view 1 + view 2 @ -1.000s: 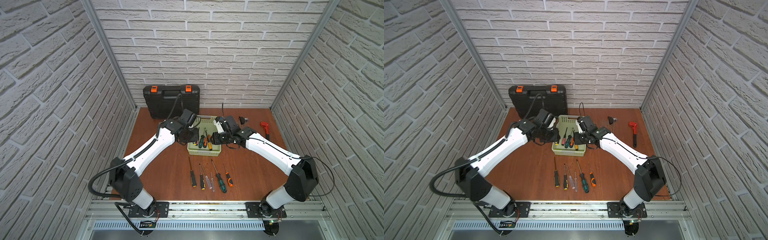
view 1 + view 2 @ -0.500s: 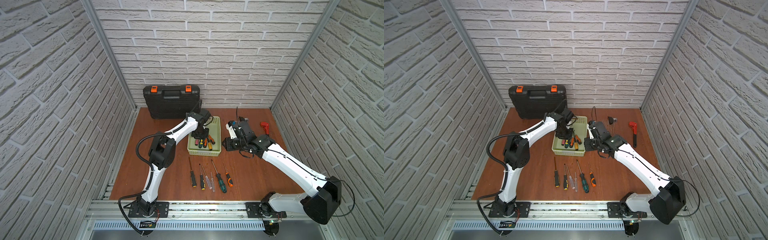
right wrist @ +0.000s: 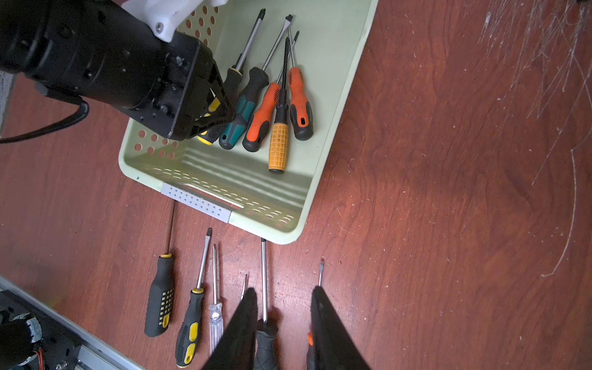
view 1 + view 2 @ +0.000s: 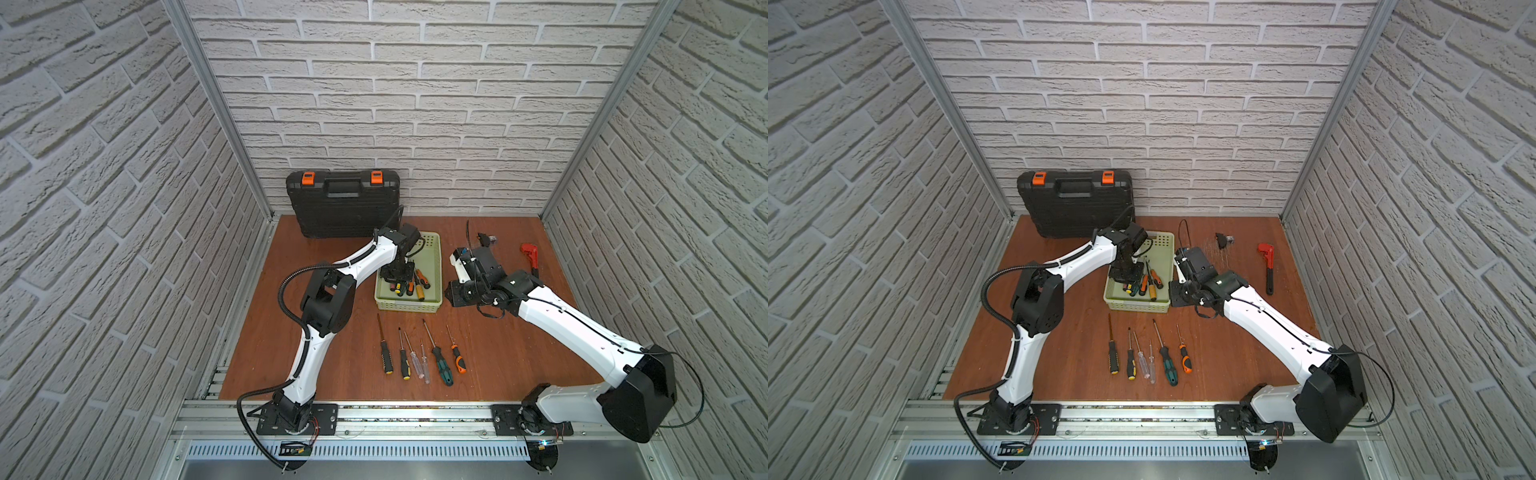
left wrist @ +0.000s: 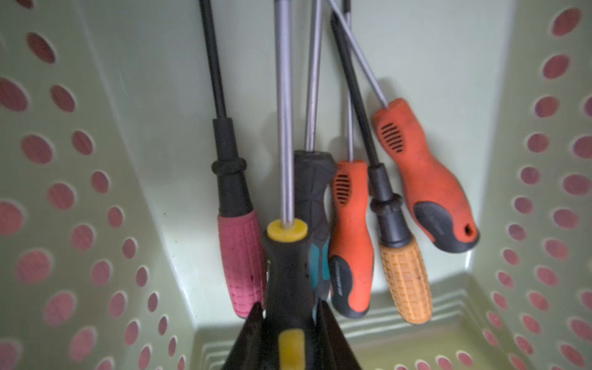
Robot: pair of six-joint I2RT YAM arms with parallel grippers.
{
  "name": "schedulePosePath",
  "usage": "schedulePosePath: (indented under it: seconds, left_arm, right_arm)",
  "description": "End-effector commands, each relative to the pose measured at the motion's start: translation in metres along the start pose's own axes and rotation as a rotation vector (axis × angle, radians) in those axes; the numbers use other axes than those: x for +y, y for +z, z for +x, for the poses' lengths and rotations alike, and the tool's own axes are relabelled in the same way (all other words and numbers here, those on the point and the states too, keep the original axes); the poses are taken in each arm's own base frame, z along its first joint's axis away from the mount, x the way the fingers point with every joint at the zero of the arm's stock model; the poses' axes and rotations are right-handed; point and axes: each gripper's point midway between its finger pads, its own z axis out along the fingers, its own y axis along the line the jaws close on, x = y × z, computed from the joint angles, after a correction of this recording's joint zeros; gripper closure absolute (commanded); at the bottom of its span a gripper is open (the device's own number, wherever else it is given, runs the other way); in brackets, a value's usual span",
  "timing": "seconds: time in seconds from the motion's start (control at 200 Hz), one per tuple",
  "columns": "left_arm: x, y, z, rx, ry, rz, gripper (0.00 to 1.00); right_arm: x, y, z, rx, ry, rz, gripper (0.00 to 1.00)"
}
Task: Put the screwdriver in the bin
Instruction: Place the screwdriver in the bin.
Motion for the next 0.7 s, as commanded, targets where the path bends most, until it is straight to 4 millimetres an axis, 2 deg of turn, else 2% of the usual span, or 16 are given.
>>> schedulePosePath:
  seconds: [0.0,0.165,0.305,0.425,0.695]
  left_arm:
    - [0.010,0.001,0.001,-0.003,-0.002,-0.021,0.75]
    - [0.008,0.004,0.001,-0.007,-0.011,-0.003,0.72]
    - [0.007,-0.002,0.000,-0.021,-0.013,0.000,0.62]
    - [0.005,-0.024,-0.005,-0.069,-0.019,0.019,0.56]
    - [0.007,-0.085,-0.007,-0.180,-0.032,0.049,0.54]
  right_arm:
    - [0.004,-0.001,-0.007,-0.015,-0.010,-0.018,0.69]
    - [0.004,-0.002,-0.006,-0.012,-0.010,-0.021,0.69]
    - [0.001,-0.006,-0.002,-0.013,-0.006,-0.012,0.69]
    - [-0.002,-0.010,0.002,-0.017,-0.005,-0.004,0.68]
    - [-0.008,-0.007,0.017,0.018,-0.001,0.010,0.68]
